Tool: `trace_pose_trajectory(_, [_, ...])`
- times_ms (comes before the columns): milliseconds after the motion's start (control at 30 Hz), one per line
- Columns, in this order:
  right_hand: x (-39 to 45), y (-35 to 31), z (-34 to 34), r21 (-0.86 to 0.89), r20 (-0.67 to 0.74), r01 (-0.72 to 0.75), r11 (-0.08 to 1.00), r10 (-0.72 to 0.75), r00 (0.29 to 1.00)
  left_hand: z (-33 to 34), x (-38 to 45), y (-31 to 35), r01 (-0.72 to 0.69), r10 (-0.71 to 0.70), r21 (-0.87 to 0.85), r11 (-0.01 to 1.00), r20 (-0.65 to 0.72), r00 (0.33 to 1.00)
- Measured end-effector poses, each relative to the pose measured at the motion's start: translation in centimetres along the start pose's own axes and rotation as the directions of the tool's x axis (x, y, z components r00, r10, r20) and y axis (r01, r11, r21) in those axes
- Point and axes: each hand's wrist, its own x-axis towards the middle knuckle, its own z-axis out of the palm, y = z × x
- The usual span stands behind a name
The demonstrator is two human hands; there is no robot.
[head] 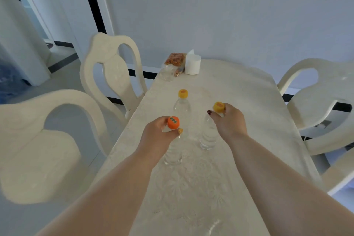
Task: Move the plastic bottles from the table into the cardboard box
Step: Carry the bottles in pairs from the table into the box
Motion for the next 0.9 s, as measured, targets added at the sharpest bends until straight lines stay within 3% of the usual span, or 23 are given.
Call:
trace_pose_trajectory(300, [-6.3, -1.2, -4.6, 0.174, -0.010, 0.129, 0.976, -0.130, 0.992, -0.4, -3.4, 2.2, -0.105, 0.107, -0.059, 0.993, 0.032, 0.994])
trace_pose_trajectory(500, [-11.7, -3.2, -10.1, 0.184, -0.037, 0.184, 0.965, -0.181, 0.983, -1.7, -7.3, 4.4, -0.192, 0.193, -0.018, 0.981, 0.090, 0.977])
trace_pose_trajectory(900, [-29.1, -3.8, -20.7, 0.115, -0.185, 0.120, 0.986, -0.098, 0.978, -4.9, -21.3, 9.4, -0.391, 0.393, -0.056, 0.919, 0.219, 0.893])
